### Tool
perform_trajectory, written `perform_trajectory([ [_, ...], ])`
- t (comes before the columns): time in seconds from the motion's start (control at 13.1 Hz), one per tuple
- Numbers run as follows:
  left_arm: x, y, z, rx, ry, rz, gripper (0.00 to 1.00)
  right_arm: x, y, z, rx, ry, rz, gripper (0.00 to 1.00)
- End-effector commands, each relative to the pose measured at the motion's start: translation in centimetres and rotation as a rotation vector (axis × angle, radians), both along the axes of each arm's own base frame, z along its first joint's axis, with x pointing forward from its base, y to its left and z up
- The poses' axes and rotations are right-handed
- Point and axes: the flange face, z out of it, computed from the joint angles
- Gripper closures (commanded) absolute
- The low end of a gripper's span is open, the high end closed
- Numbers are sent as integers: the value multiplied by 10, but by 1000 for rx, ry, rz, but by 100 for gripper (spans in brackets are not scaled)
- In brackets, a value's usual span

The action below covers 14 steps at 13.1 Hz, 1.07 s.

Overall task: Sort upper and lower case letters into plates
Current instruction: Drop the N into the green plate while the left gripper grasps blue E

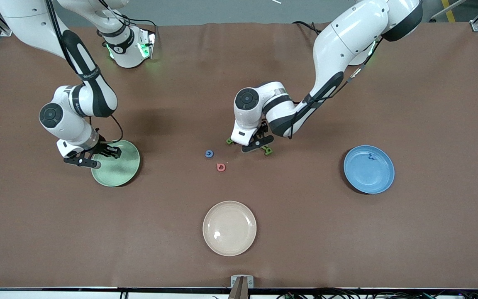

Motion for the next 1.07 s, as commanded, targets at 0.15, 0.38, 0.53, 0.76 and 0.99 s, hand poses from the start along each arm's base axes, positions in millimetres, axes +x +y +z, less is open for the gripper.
perform_trajectory([
  [0.15,8,0,-3,12,-47,-17,19,-7,-1,-8,7,0,-12,45],
  [0.38,11,3,-4,19,-56,-19,22,-7,-4,-8,7,-2,-21,0],
  [0.53,11,3,-5,14,-57,-19,27,-4,-2,-5,8,-8,-18,0],
  [0.76,11,3,-5,7,-61,-19,39,-1,5,-2,10,-15,-27,0],
  [0.99,11,3,-6,5,-60,-21,51,0,14,-1,12,-16,-35,0],
])
